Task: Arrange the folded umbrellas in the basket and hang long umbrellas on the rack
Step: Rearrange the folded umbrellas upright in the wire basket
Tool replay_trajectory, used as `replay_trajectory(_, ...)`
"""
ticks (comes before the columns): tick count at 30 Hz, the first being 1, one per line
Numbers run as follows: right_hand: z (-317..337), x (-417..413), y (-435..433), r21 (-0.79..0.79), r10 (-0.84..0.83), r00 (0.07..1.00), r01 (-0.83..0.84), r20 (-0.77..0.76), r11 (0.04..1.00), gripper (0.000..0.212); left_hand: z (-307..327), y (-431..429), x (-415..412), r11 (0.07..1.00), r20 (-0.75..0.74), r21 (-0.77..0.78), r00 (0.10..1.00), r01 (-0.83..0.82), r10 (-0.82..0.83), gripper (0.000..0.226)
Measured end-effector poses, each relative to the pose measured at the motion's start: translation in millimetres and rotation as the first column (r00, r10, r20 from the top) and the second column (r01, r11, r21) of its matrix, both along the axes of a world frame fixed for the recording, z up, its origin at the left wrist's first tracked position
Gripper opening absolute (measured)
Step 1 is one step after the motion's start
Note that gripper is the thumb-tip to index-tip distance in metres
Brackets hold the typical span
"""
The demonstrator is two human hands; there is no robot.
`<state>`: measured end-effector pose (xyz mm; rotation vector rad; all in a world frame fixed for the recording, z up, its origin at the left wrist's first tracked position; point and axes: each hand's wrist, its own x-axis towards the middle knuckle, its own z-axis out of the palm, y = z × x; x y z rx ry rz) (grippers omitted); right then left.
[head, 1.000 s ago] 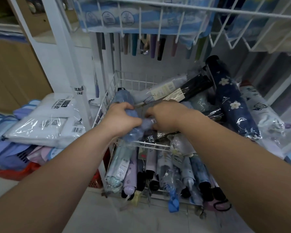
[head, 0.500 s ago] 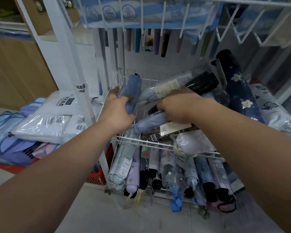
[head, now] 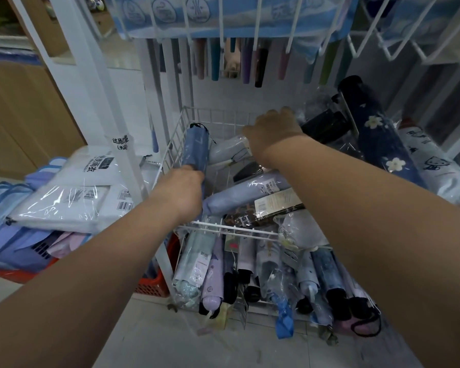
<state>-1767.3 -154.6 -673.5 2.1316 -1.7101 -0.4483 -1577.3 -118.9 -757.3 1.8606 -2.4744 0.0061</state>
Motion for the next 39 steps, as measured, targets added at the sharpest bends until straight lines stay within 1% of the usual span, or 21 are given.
replay_trajectory(2,-4.8,-6.6,-0.2,-0.037,-0.037,0.999,0.038,0.027,0.999,0.047,0.0,-2.4,-0.7,1.0,0.013,0.031,1.0,0.005,-0.006,0.039)
replay_trajectory(4,-9.6,-10.1,0.9,-0.034,-0.033,0.998,0.034,0.045,0.999,0.053,2.0,-6.6,-2.6,0.998,0.062,0.063,0.998,-0.004,0.0,0.04)
replay_trajectory(7,-13.2,-10.0,6.5,0.011,0.063,0.996,-0.064,0.066,0.998,0.053,11.8,-8.6,-9.7,0.994,0.18,0.104,0.983,-0.042,0.023,0.042)
replay_trajectory(9,-9.8,-12.3,11.1,-0.005,0.074,0.997,-0.074,0.026,0.997,0.057,17.8,-8.4,-13.8,0.993,0.204,0.105,0.979,-0.052,0.029,0.041)
replay_trajectory(11,-3.9,-18.8,13.7,-0.047,-0.017,1.0,0.018,0.014,0.999,0.066,20.2,-8.8,-15.8,0.998,0.143,0.06,0.989,-0.036,0.027,0.039)
replay_trajectory(12,-1.5,-22.3,14.4,-0.068,-0.058,0.998,0.059,0.022,0.996,0.064,20.0,-9.2,-16.9,1.0,0.063,0.016,0.998,-0.021,0.02,0.04)
replay_trajectory(14,1.9,-27.8,19.8,-0.103,-0.074,0.996,0.079,0.045,0.992,0.058,20.5,-9.6,-22.4,0.998,-0.159,-0.057,0.987,0.004,-0.013,0.051)
replay_trajectory(16,2.3,-28.1,31.7,-0.109,0.017,0.995,-0.007,0.099,0.994,0.053,23.5,-14.6,-33.4,0.995,-0.323,-0.099,0.945,0.026,-0.057,0.059)
replay_trajectory(18,-0.4,-25.8,48.3,-0.079,0.13,0.984,-0.121,0.119,0.989,0.054,27.7,-30.2,-47.5,0.995,-0.393,-0.091,0.916,0.047,-0.079,0.059)
replay_trajectory(20,-5.4,-27.5,62.5,-0.009,0.157,0.979,-0.157,0.129,0.988,0.053,32.2,-47.4,-60.7,0.997,-0.407,-0.054,0.91,0.061,-0.078,0.064)
replay_trajectory(22,-9.6,-34.2,69.2,0.036,0.129,0.979,-0.137,0.161,0.99,0.045,35.0,-57.9,-71.3,0.996,-0.402,-0.025,0.911,0.088,-0.091,0.066)
replay_trajectory(25,-10.9,-43.5,70.9,0.031,0.122,0.979,-0.129,0.161,0.991,0.036,34.1,-62.5,-81.2,0.988,-0.425,-0.026,0.893,0.15,-0.147,0.061)
replay_trajectory(28,-12.3,-48.6,68.5,0.029,0.125,0.98,-0.131,0.153,0.991,0.031,29.4,-65.3,-82.5,0.981,-0.461,-0.075,0.866,0.178,-0.192,0.06)
replay_trajectory(31,-14.8,-54.6,68.5,0.02,0.136,0.975,-0.142,0.176,0.99,0.034,24.5,-66.7,-81.1,0.968,-0.465,-0.096,0.849,0.232,-0.25,0.064)
replay_trajectory(34,-16.1,-58.3,69.2,0.0,0.131,0.975,-0.134,0.179,0.991,0.038,21.0,-71.5,-82.1,0.966,-0.485,-0.109,0.835,0.236,-0.259,0.064)
replay_trajectory(39,-17.5,-59.3,72.2,0.046,0.042,0.977,-0.053,0.21,0.998,0.042,17.2,-84.6,-87.9,0.962,-0.516,-0.079,0.815,0.261,-0.264,0.066)
